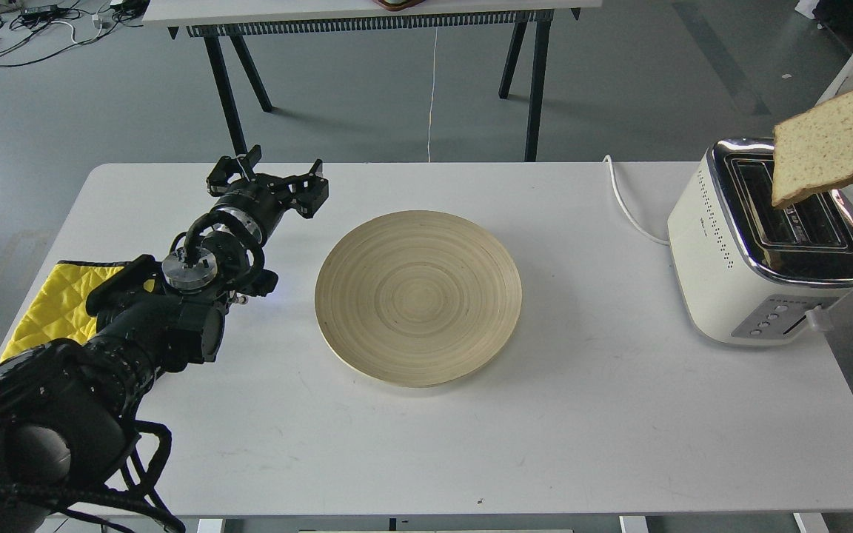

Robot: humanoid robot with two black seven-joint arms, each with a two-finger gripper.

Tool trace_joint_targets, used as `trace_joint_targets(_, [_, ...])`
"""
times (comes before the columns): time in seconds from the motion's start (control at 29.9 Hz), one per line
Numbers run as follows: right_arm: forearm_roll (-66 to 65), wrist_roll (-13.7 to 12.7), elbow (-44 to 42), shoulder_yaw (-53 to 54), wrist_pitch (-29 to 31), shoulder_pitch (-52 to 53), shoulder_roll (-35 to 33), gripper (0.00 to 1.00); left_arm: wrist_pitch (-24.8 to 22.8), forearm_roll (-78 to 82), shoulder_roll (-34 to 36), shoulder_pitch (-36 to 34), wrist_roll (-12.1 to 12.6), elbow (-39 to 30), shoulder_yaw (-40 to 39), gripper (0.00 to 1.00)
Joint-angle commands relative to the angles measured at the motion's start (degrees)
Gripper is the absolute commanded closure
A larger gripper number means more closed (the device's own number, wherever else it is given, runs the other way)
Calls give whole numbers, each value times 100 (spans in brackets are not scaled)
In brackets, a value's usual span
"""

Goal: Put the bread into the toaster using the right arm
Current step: 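Lower the bread slice into the toaster slot with the right gripper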

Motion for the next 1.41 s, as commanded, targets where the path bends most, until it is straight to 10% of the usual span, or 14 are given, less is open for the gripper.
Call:
trace_joint_targets(0.0, [1, 4, 56, -26, 0, -1, 8, 99, 0, -1, 0, 0, 0, 0, 0, 0])
trace_joint_targets(1.37, [36, -22, 241, -307, -44, -264, 228, 97, 0, -1, 0, 0, 0, 0, 0, 0])
